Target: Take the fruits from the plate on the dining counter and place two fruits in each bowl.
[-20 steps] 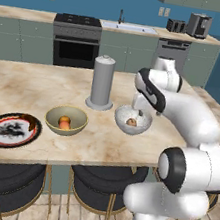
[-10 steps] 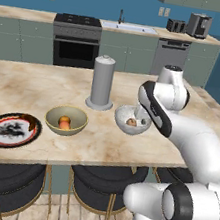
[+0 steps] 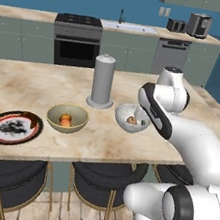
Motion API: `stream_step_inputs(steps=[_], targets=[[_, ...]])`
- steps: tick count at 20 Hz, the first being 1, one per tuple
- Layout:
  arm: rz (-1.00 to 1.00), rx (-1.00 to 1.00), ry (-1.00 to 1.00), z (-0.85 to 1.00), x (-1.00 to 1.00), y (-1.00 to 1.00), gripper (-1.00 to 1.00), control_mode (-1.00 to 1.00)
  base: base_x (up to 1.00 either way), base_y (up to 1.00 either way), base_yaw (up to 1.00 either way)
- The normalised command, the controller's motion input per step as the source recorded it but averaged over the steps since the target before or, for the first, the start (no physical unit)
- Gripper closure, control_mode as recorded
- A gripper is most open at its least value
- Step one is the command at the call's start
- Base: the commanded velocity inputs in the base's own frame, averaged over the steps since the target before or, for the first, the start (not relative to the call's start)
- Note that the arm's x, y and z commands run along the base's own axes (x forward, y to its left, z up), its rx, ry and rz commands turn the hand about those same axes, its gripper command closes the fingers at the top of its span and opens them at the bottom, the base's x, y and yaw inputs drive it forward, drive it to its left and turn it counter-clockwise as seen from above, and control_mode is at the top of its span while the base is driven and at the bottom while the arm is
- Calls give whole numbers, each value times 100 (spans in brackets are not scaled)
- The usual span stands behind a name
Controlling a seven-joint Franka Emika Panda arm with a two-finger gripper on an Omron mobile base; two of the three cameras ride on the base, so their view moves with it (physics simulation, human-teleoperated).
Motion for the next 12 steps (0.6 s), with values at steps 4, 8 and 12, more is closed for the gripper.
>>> stream_step_inputs(steps=[4, 8, 12], targets=[[0, 0, 0, 0, 0, 0, -100, 100, -46, 89, 0], [0, 0, 0, 0, 0, 0, -100, 100, -17, 100, 0], [0, 0, 0, 0, 0, 0, -100, 100, 0, 100, 0]])
